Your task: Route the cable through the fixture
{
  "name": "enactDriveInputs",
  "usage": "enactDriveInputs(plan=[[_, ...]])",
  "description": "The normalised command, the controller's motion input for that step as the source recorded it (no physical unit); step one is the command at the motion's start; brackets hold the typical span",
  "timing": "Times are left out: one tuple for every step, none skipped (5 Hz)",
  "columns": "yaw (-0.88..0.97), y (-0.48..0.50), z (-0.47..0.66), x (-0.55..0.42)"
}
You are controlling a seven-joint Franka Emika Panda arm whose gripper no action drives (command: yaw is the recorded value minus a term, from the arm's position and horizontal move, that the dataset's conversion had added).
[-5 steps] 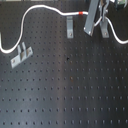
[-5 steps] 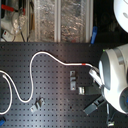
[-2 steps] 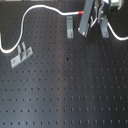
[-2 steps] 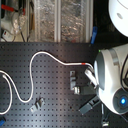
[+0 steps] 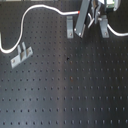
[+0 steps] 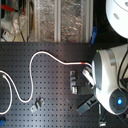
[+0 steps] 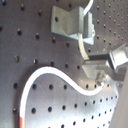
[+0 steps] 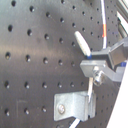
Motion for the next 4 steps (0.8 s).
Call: enactDriveInputs(plan=[[0.00, -0.175, 0.01, -0.089], [0.00, -0.095, 0.00, -0.025], [0.10, -0.037, 0.00, -0.032], [0.10, 0.044, 0.00, -0.049]])
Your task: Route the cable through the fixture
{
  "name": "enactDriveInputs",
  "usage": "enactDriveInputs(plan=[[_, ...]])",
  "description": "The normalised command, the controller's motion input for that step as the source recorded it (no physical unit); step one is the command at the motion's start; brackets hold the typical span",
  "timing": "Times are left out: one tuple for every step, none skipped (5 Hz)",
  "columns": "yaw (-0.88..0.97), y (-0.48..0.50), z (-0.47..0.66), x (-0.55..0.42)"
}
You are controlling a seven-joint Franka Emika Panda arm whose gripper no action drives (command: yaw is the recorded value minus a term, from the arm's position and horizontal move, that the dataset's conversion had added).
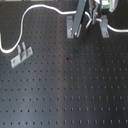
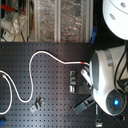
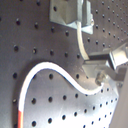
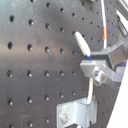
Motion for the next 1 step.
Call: enactDriveInputs(plan=[[0.00, 0.008, 0.00, 0.008]])
